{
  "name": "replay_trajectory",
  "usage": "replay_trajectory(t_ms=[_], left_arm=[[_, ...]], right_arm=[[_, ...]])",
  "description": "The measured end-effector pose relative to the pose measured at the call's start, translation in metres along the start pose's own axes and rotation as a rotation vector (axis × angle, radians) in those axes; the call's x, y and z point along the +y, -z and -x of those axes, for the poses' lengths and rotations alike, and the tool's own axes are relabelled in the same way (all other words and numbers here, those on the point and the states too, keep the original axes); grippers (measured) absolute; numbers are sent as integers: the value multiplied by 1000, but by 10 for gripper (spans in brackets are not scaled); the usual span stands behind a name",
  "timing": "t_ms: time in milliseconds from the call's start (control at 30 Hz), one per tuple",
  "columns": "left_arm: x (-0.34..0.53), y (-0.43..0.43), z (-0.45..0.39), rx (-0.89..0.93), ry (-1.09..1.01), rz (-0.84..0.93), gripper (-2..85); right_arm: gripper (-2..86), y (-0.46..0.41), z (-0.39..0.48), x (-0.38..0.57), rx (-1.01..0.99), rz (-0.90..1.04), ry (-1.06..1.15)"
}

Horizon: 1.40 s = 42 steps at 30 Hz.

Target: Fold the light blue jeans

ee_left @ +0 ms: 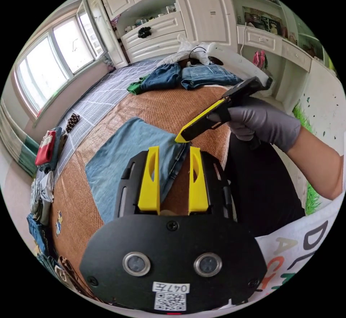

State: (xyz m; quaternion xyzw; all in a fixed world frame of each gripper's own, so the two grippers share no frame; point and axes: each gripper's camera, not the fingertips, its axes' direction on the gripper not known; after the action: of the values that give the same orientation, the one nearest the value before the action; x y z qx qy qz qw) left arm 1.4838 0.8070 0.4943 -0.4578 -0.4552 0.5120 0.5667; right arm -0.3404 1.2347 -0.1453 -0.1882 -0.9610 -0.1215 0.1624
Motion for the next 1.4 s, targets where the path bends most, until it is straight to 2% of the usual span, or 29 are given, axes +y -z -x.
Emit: replay_trajectory(t_ms=[167,300,467,633,767,833,1000,1133,1233,1400], left_arm=[[18,-7,7,-93,35,10,122],[49,3,27,-177,100,-29,54],[120,27,93,-144,242,-108,16],[250,93,208,-105,539,-265,12],[404,150,273,-237,758,-335,20],[470,157,292,-304,840,-298,29],[642,129,333,-398,1081,-51,58],[711,126,335,-421,1163,-73,59],[739,106,337,-355,1162,-74,60],[765,37,338,-235,1182,-12,69]], right_arm=[[-7,27,6,-21,-198,-124,18],[-6,30,15,-34,-247,-155,36],[7,45,0,-34,-348,-298,-28],[14,50,-2,-29,-197,-263,-38],[19,41,9,-31,-82,-228,-6],[24,29,12,-36,-60,-194,2],[44,-7,21,-46,-52,-104,-1],[77,-29,33,-49,77,-24,-23],[93,-37,32,-45,180,9,-70],[95,-51,14,-33,93,36,-171]])
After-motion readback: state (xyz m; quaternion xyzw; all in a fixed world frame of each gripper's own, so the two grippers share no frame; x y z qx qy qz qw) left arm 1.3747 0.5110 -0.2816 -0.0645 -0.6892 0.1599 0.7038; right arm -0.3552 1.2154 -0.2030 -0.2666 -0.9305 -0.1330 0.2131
